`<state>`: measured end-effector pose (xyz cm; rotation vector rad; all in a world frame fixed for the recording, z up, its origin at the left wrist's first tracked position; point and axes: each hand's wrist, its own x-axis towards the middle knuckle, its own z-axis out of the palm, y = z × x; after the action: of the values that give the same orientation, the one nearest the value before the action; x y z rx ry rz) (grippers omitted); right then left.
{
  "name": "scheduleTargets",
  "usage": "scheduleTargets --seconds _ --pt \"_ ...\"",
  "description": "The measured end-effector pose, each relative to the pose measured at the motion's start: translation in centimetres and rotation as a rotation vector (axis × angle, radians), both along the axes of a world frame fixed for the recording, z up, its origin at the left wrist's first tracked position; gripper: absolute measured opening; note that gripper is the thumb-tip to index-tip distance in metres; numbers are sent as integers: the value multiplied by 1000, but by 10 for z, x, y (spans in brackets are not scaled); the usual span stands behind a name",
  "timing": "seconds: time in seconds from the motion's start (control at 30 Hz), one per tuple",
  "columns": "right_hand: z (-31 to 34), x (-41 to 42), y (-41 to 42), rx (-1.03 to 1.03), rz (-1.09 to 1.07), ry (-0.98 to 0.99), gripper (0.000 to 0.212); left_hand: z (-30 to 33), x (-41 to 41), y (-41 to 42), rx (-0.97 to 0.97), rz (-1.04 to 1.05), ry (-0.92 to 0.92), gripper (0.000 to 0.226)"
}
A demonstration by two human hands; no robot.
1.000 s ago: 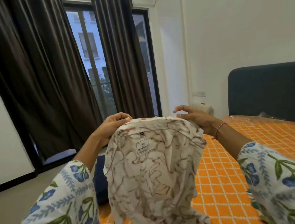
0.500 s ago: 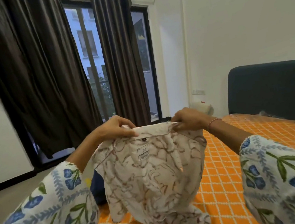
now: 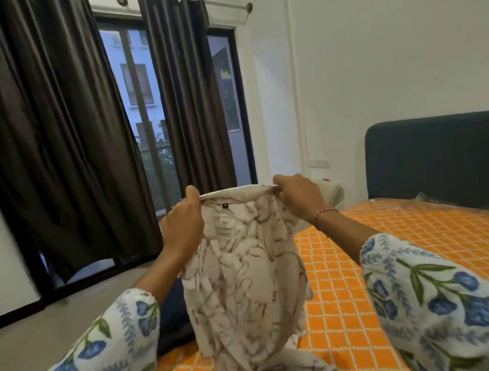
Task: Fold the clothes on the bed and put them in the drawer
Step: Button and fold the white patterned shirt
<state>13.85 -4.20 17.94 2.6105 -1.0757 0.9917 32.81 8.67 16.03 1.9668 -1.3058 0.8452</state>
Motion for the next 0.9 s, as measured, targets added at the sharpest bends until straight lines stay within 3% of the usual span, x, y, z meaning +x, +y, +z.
scheduleTargets --seconds 0.13,0.2,0.27,0.33,0.43,0.5,0.63,0.77,0.83,0.9 --pt "7 -5 -4 -30 -60 -68 19 8 -1 -1 37 -36 -17 15" --pt "12 -17 -11 -139 -79 -2 22 16 10 7 160 -139 -232 30" --pt "12 -28 -16 -202 -50 46 24 19 19 14 277 -219 -578 36" --pt "6 -26 -18 -245 -16 28 21 17 22 17 329 -152 -667 33" --pt "0 -13 -15 -168 -63 118 20 16 22 18 312 55 -426 28" --pt "-4 -10 -17 2 -93 120 22 13 23 22 280 135 -376 23" --pt "-3 -6 -26 340 -131 -222 19 4 18 23 243 261 -174 11" --pt "1 6 -33 977 28 -586 12 7 25 12 148 314 64 10" --pt "3 4 -40 928 45 -596 11 14 23 11 119 308 68 11" --pt "5 -7 -35 596 40 -412 14 24 26 18 107 316 -17 13"
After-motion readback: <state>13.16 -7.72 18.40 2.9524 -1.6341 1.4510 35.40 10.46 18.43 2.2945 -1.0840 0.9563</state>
